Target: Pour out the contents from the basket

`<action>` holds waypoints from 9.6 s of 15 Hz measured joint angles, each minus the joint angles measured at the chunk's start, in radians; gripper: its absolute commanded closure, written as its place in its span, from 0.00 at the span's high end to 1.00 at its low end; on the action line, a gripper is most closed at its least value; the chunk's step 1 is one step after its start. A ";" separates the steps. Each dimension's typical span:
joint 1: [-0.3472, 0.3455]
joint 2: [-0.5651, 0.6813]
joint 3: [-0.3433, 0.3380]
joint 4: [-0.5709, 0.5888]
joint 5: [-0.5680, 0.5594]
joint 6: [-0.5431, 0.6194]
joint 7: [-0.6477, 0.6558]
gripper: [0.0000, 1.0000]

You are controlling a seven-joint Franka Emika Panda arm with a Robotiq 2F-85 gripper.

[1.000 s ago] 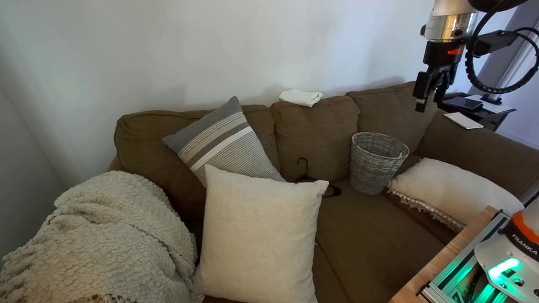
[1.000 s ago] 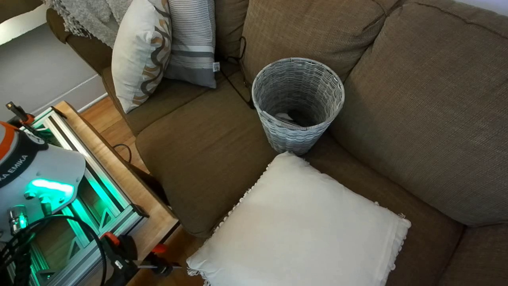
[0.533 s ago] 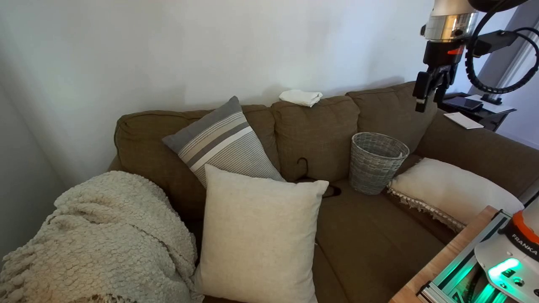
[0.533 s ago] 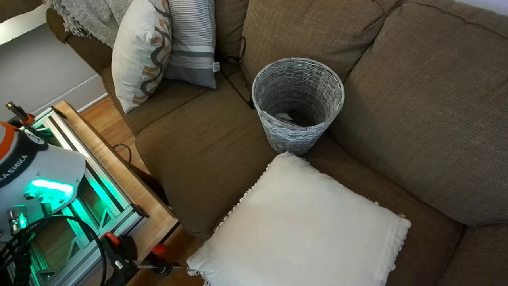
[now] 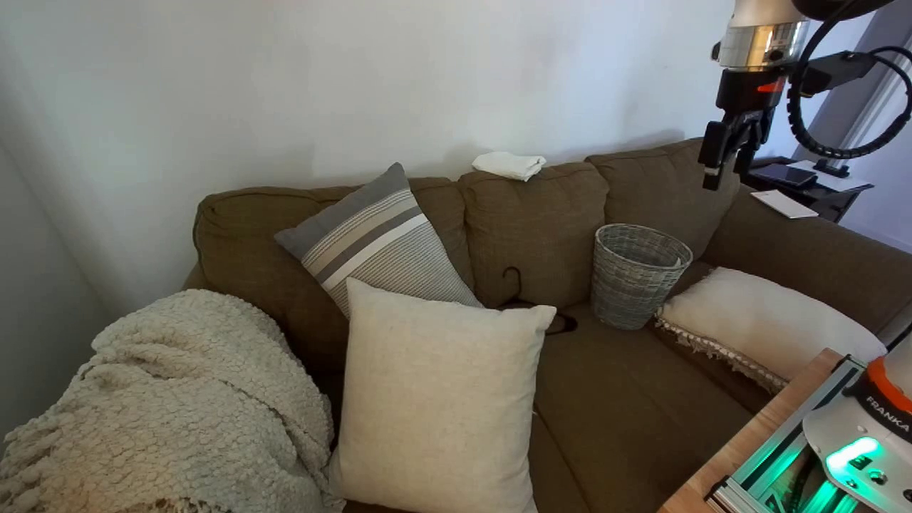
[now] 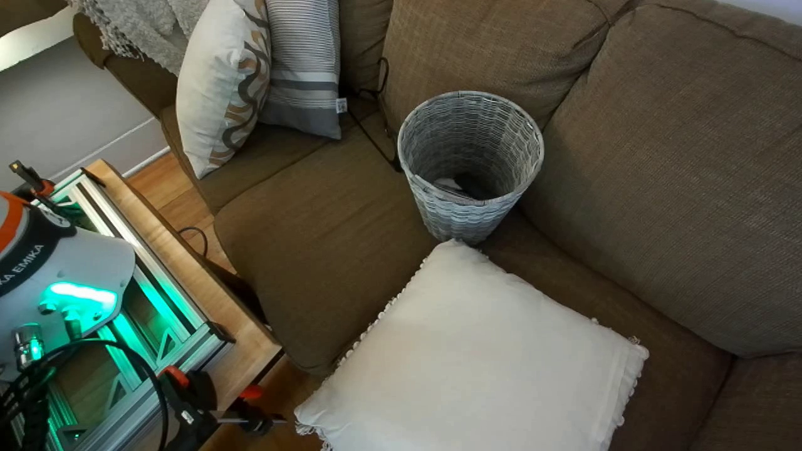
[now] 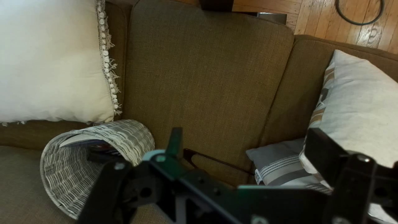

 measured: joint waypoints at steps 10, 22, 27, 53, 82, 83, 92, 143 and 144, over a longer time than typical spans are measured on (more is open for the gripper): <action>0.000 0.000 0.000 0.000 0.000 0.000 0.000 1.00; 0.000 0.000 0.000 0.000 0.000 0.000 0.000 1.00; 0.000 0.000 0.000 0.000 0.000 0.000 0.000 1.00; -0.065 0.066 -0.062 -0.077 -0.097 0.007 0.023 1.00; -0.247 0.481 -0.356 0.054 -0.212 0.323 -0.129 1.00; -0.249 0.498 -0.359 0.065 -0.206 0.340 -0.118 1.00; -0.298 0.881 -0.416 0.305 -0.116 0.523 -0.053 1.00; -0.596 1.464 -0.307 0.897 0.249 0.546 -0.431 1.00; -0.607 1.468 -0.299 0.910 0.249 0.522 -0.458 1.00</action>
